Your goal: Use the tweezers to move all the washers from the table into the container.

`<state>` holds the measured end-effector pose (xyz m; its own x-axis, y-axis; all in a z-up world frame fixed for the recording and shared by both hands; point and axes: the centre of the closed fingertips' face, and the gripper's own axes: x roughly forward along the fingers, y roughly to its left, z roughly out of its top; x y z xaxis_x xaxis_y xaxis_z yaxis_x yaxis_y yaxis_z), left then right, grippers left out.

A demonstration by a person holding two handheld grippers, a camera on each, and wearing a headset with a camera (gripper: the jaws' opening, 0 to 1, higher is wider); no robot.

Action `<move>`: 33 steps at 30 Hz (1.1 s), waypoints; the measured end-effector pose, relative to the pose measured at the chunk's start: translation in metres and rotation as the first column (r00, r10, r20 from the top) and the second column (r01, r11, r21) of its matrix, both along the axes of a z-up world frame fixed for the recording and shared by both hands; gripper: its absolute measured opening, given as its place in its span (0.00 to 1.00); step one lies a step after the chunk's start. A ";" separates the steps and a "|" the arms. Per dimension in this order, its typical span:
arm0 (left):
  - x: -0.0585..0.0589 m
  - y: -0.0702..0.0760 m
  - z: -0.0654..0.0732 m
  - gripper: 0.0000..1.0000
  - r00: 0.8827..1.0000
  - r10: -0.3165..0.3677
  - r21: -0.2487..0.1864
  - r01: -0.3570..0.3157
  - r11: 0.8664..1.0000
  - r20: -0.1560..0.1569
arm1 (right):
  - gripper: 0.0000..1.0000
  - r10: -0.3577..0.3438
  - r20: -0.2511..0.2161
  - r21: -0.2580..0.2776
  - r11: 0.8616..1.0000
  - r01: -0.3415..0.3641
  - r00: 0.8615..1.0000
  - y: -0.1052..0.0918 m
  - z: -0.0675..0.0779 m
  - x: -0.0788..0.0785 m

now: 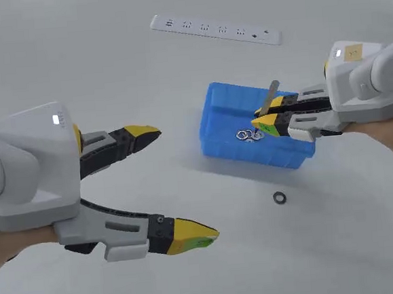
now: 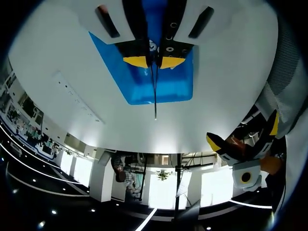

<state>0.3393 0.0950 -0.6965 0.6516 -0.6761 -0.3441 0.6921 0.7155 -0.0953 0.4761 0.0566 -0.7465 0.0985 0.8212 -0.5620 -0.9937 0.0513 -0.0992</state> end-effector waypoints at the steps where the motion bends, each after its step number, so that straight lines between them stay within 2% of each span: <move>1: 0.001 0.000 0.002 0.96 1.000 0.001 -0.007 -0.001 1.000 0.000 | 0.08 0.000 -0.002 0.002 1.000 0.000 1.000 0.000 0.001 0.000; 5: 0.021 0.003 0.012 0.90 0.999 0.028 -0.020 -0.027 0.999 0.029 | 0.08 0.012 0.006 0.009 1.000 -0.012 1.000 0.001 0.009 -0.004; 9: 0.048 0.005 0.012 0.79 0.999 0.016 0.042 -0.018 0.999 0.049 | 0.08 0.025 0.019 0.013 1.000 -0.025 1.000 0.000 0.018 -0.007; 10: 0.051 0.004 0.012 0.79 0.999 0.010 0.045 -0.012 0.999 0.051 | 0.08 0.027 0.022 0.014 1.000 -0.028 0.999 0.000 0.019 -0.007; 12: 0.064 -0.005 0.018 0.78 0.997 -0.025 0.042 0.022 0.999 0.070 | 0.08 0.036 0.031 0.015 0.999 -0.036 0.999 0.000 0.023 -0.009; 14: 0.083 -0.016 0.031 0.75 0.995 -0.015 -0.037 0.019 0.999 0.102 | 0.08 0.043 0.037 0.016 0.999 -0.044 0.998 0.000 0.026 -0.010; 15: 0.093 -0.023 0.036 0.73 0.995 -0.004 -0.080 0.012 0.997 0.099 | 0.08 0.046 0.038 0.016 0.999 -0.047 0.998 0.000 0.027 -0.010; 16: 0.098 -0.026 0.037 0.71 0.995 -0.017 -0.073 0.024 0.997 0.102 | 0.08 0.048 0.042 0.016 0.999 -0.049 0.998 -0.001 0.028 -0.011; 17: 0.105 -0.033 0.040 0.69 0.991 -0.041 -0.053 0.048 0.997 0.125 | 0.08 0.050 0.045 0.013 0.999 -0.051 0.998 -0.001 0.028 -0.011; 18: 0.108 -0.037 0.040 0.67 0.988 -0.070 -0.020 0.073 0.997 0.138 | 0.08 0.052 0.048 0.011 0.999 -0.052 0.998 -0.002 0.028 -0.011; 20: 0.113 -0.045 0.038 0.65 0.983 -0.132 0.018 0.131 0.991 0.124 | 0.08 0.057 0.051 0.008 0.998 -0.057 0.997 -0.003 0.029 -0.013; 23: 0.122 -0.050 0.042 0.59 0.977 -0.166 0.022 0.165 0.986 0.134 | 0.08 0.088 0.057 0.000 0.996 -0.088 0.994 -0.004 0.031 -0.018; 27: 0.116 -0.064 0.045 0.45 0.947 -0.294 0.044 0.291 0.956 0.130 | 0.08 0.121 0.062 -0.010 0.993 -0.121 0.991 -0.005 0.033 -0.023; 29: 0.115 -0.068 0.047 0.42 0.943 -0.314 0.024 0.314 0.949 0.114 | 0.08 0.132 0.066 -0.015 0.991 -0.131 0.989 -0.005 0.033 -0.024; 31: 0.117 -0.067 0.043 0.42 0.938 -0.329 0.061 0.324 0.944 0.110 | 0.08 0.139 0.065 -0.013 0.990 -0.138 0.988 -0.005 0.034 -0.026; 33: 0.116 -0.068 0.042 0.37 0.933 -0.344 0.068 0.338 0.939 0.105 | 0.08 0.148 0.067 -0.018 0.989 -0.148 0.987 -0.005 0.033 -0.027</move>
